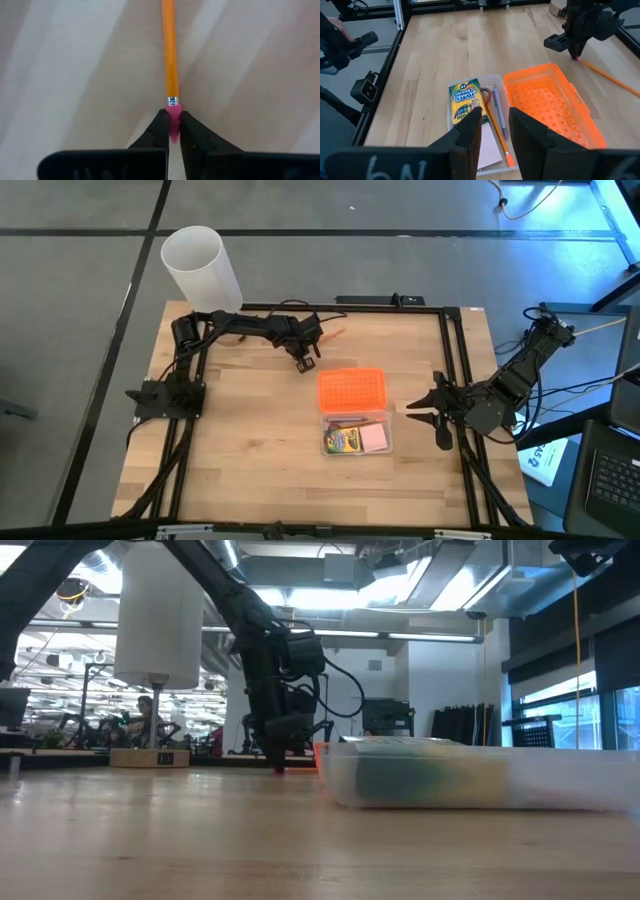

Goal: Pack school essentials
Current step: Put the yellow pencil into the orange supply box, then close the orange supply box

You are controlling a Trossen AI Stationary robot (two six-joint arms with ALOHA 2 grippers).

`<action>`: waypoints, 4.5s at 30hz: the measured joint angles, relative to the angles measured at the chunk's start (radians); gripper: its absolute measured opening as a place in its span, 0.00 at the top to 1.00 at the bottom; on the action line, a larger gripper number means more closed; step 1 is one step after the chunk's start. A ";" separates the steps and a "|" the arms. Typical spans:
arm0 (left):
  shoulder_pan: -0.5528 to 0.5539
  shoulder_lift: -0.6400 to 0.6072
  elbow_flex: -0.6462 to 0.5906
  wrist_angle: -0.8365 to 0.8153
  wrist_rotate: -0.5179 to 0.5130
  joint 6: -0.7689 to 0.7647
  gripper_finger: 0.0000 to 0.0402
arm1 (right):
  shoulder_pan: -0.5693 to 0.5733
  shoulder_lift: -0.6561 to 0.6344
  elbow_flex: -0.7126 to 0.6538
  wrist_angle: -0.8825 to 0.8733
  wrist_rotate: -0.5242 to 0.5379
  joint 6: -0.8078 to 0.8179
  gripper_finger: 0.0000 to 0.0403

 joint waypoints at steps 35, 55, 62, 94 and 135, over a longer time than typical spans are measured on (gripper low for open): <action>-0.472 -0.281 0.002 -0.039 -0.018 -0.082 0.96 | 0.000 0.000 0.000 -0.001 -0.010 -0.003 0.75; -0.602 -0.079 0.003 0.180 -0.042 -0.082 0.96 | 0.000 -0.004 0.000 0.000 -0.031 -0.002 0.75; -0.602 -0.030 0.003 0.180 -0.026 -0.081 0.96 | 0.000 -0.004 0.000 -0.001 -0.035 -0.002 0.75; -0.602 -0.066 -0.001 0.153 0.071 0.010 0.77 | 0.000 -0.003 0.000 0.000 -0.035 -0.027 0.75; -0.670 -0.041 0.003 0.249 0.118 0.031 0.78 | -0.855 0.264 -0.055 0.036 -0.463 -0.079 0.75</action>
